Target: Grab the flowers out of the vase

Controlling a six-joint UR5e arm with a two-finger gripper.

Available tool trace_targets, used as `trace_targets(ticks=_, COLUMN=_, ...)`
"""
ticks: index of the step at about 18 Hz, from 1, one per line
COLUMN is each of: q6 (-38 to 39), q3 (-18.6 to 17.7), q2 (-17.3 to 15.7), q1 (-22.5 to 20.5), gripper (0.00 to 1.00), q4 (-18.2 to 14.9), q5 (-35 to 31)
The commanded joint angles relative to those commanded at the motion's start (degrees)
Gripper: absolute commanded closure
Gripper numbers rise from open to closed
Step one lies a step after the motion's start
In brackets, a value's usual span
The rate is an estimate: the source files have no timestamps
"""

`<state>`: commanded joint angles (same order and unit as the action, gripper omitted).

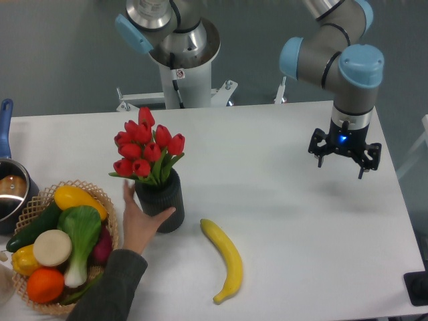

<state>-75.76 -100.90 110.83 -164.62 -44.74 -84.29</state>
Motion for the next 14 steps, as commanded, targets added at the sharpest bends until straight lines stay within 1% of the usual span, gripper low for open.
trace_targets(ticks=8, q6=-0.09, q3=-0.61, q2=0.17, q1=-0.18, gripper=0.00, q4=0.18, q5=0.17)
trace_targets(ticks=10, q6=-0.09, q3=-1.40, q2=0.18, q1=0.09, gripper=0.00, q4=1.40, q5=0.35)
trace_targets(ticks=14, q6=1.13, q3=-2.02, q2=-0.09, q1=1.58, gripper=0.00, q4=1.76, q5=1.22)
